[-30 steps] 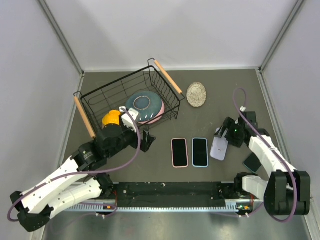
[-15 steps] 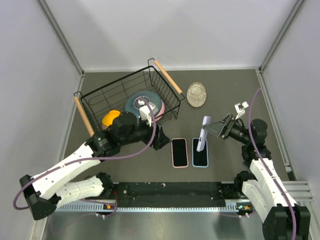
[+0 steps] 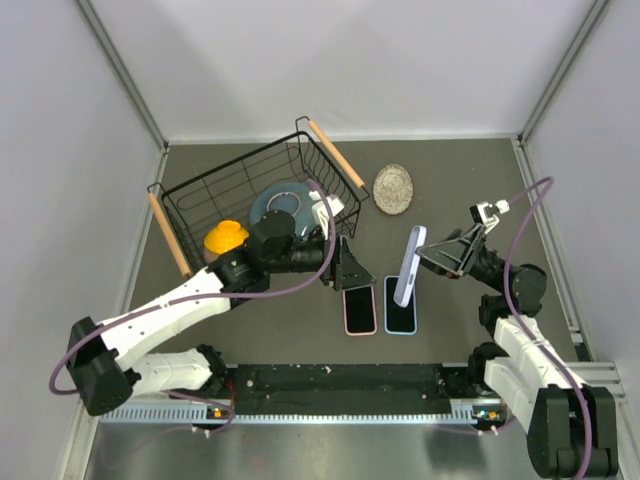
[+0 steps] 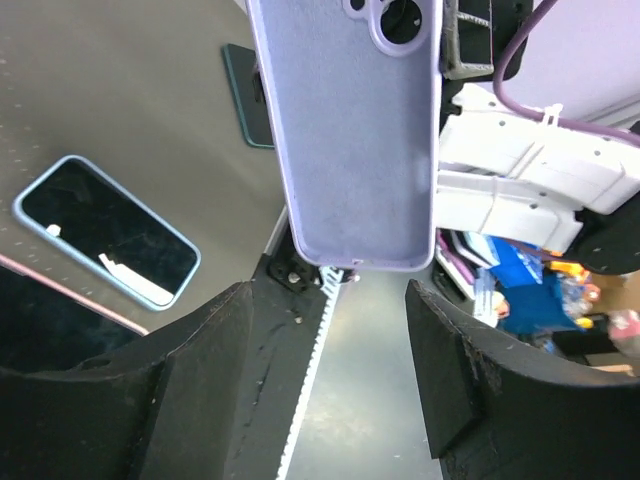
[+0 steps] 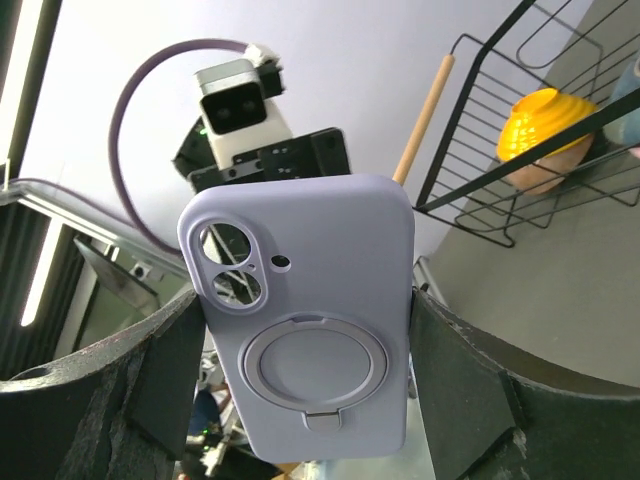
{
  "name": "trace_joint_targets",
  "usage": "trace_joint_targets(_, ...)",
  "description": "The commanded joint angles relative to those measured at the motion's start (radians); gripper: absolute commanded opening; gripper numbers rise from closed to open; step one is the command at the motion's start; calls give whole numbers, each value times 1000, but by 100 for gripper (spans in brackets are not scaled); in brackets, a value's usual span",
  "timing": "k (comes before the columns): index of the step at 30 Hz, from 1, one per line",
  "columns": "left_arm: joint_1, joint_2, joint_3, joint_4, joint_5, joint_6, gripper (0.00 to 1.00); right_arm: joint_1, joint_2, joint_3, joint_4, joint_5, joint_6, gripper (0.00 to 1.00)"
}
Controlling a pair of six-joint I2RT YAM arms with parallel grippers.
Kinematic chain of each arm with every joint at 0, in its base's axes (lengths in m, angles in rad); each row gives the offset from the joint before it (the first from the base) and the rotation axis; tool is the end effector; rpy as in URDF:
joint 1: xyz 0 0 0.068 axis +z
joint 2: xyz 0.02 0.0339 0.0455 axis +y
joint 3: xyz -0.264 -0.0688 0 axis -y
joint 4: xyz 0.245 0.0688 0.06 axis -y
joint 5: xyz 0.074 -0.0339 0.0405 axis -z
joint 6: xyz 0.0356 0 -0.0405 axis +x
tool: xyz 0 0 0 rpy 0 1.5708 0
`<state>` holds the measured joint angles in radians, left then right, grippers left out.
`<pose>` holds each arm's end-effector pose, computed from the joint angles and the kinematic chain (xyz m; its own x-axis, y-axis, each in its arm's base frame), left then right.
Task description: Put the phone into the phone case
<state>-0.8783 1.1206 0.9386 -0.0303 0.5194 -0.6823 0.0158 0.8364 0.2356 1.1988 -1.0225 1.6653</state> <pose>0.1521 -0.2110 0.3438 -0.7211 0.0119 -0.6927 0.6742 0.2426 -0.6976 0.1551 0.0328 0.2726 -0.7634 0.5069 -0.4003 -0.4931 -0.0570 0.8681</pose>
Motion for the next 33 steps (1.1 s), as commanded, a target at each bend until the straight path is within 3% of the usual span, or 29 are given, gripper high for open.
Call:
trace_joint_targets(1, 1, 56, 22, 197, 116, -82, 67, 10, -25, 25, 413, -1, 114, 54)
trace_joint_targets(12, -10, 212, -1, 536, 245, -281, 61, 19, -112, 36, 413, 55, 142, 55)
trace_joint_targets(30, -87, 337, 14, 569, 180, -247, 65, 24, -129, 36, 413, 58, 166, 55)
trace_joint_targets(31, -88, 340, 9, 582, 188, -255, 64, 24, -131, 36, 412, 50, 168, 55)
trace_joint_targets(33, -88, 338, -3, 662, 200, -289, 51, 24, -129, 33, 412, 52, 175, 55)
